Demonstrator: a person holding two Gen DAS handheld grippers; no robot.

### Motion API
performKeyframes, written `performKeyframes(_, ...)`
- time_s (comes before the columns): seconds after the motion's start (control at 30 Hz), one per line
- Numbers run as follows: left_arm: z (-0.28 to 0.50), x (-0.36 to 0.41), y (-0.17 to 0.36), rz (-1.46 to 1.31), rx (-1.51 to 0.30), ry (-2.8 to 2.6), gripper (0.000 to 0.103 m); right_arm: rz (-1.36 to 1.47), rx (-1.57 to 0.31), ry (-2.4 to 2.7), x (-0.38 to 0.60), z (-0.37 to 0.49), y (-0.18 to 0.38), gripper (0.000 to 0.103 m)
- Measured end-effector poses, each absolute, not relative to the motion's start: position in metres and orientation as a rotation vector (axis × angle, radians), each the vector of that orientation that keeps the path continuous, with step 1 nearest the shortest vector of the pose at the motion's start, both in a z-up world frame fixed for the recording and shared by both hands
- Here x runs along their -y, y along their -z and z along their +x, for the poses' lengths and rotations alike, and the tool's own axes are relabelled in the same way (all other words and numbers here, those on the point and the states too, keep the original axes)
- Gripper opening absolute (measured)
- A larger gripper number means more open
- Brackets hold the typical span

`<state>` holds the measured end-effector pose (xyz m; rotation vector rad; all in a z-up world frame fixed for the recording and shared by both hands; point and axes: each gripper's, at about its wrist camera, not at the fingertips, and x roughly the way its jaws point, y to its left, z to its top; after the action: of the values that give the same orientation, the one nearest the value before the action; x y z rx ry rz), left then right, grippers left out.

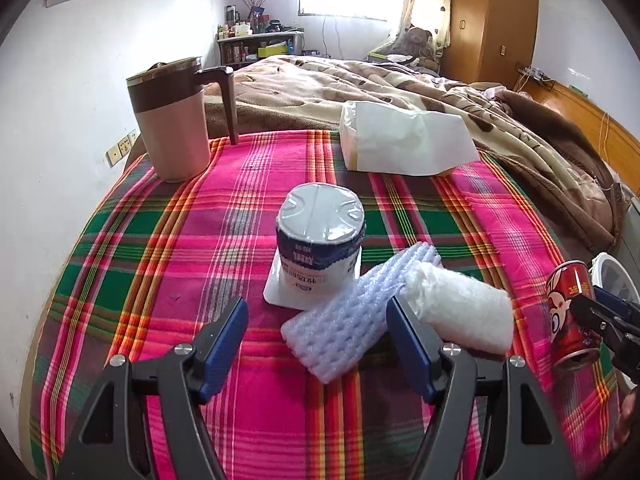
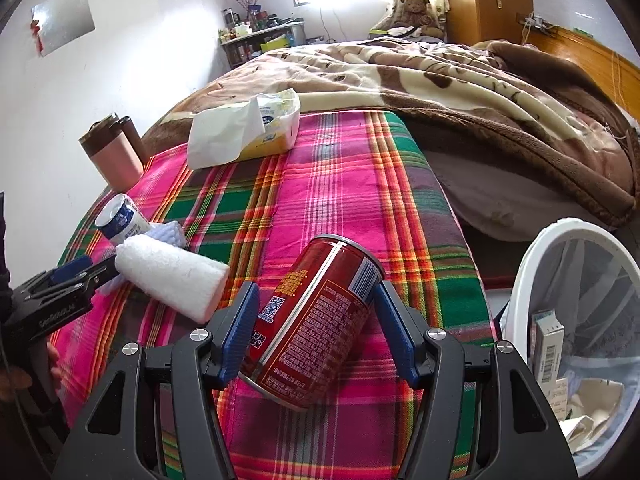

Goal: Collect trash
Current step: 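Grasp the red can with the right tool while the left tool grasps the lavender foam sleeve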

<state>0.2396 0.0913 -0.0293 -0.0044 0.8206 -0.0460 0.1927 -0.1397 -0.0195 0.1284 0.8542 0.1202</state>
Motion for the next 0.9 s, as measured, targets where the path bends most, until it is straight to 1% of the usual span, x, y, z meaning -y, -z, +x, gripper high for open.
performKeyframes(0.27,0.253,-0.079,0.035,0.037,-0.849,0.113,0.073,0.139,-0.888,-0.186,0.137,0.193,0.021,0.061)
performKeyframes(0.43,0.256,-0.071,0.043,0.003,-0.911,0.206,0.073,0.100,-0.888,-0.178,0.135,0.192,0.021,0.061)
performKeyframes(0.63,0.257,-0.067,0.035,0.056,-0.861,0.166,0.073,0.083,-0.890,-0.162,0.139,0.192,0.021,0.061)
performKeyframes(0.87,0.269,-0.056,0.044,0.068,-0.900,0.194,0.073,0.070,-0.914,-0.150,0.139,0.191,0.027,0.061)
performKeyframes(0.9,0.269,-0.056,0.044,0.055,-0.900,0.201,0.071,0.069,-0.914,-0.149,0.139,0.191,0.027,0.061)
